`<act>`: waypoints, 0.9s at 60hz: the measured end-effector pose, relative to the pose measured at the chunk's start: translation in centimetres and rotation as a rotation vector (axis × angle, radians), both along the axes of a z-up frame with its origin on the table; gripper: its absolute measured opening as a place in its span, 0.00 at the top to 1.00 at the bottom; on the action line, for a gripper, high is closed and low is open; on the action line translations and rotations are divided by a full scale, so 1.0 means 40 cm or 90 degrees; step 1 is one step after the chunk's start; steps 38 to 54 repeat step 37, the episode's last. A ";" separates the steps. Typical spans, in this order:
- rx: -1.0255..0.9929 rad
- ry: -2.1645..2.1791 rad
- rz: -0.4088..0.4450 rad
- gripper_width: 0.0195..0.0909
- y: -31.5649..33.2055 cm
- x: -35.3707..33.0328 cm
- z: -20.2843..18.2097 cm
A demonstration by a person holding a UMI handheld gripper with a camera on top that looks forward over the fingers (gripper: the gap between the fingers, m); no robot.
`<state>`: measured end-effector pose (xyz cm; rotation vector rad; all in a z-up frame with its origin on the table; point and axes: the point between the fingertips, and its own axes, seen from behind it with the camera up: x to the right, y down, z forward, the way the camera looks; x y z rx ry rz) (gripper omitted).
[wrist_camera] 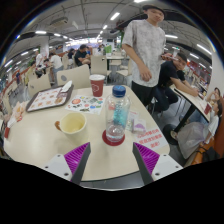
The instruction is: Pour water
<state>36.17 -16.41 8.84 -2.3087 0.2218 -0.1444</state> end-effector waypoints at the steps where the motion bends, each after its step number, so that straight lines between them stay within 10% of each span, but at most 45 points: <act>1: -0.005 0.004 0.000 0.08 -0.016 -0.014 0.005; 54: -0.046 0.017 0.042 0.08 -0.143 -0.308 0.086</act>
